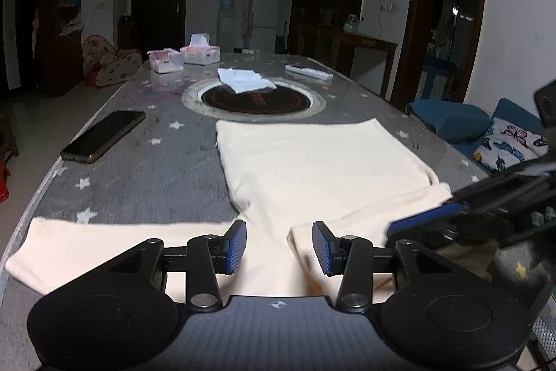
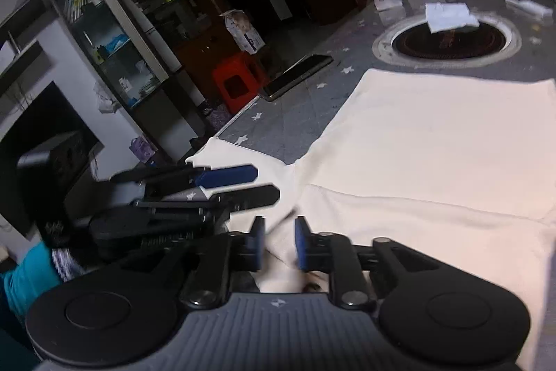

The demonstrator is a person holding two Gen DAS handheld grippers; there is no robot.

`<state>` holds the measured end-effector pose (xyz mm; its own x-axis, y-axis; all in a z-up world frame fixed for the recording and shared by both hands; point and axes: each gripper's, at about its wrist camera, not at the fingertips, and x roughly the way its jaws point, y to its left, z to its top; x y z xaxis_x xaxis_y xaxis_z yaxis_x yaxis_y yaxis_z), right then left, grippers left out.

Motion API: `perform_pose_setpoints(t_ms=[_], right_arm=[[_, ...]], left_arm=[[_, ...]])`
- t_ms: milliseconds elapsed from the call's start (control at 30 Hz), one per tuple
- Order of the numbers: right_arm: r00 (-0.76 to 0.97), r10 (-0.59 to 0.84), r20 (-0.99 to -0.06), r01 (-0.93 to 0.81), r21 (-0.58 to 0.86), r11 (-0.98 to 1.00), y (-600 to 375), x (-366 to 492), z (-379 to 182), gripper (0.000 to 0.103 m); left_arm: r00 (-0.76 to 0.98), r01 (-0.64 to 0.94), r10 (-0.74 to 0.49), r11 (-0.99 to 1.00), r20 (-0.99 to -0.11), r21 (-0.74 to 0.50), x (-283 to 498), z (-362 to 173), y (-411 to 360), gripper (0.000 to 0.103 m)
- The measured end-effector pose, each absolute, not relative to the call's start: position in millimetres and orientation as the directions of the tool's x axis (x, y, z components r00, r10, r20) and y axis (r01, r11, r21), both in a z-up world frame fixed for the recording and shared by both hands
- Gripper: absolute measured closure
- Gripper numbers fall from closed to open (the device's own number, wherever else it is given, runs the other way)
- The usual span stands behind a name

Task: Fold clothes
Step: 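Lay the sleeve on the body and open the right gripper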

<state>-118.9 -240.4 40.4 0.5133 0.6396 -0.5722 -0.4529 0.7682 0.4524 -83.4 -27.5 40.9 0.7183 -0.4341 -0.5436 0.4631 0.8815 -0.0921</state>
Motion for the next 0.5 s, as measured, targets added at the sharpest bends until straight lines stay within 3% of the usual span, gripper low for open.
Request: perform_pose_setpoints(t_ms=[267,500], right_arm=[[0.628,0.457,-0.630,-0.316,0.330,0.889,-298,-140,44,0.083],[0.704,0.339,-0.624,-0.225,0.257,0.940,-329,-138,44,0.083]], left_arm=[[0.681,0.541,-0.501,0.836,-0.534,-0.094,-86,42,-51,0.058],[0.629,0.608,-0.548,0.789,-0.551,-0.090,-88,35,-77,0.060]])
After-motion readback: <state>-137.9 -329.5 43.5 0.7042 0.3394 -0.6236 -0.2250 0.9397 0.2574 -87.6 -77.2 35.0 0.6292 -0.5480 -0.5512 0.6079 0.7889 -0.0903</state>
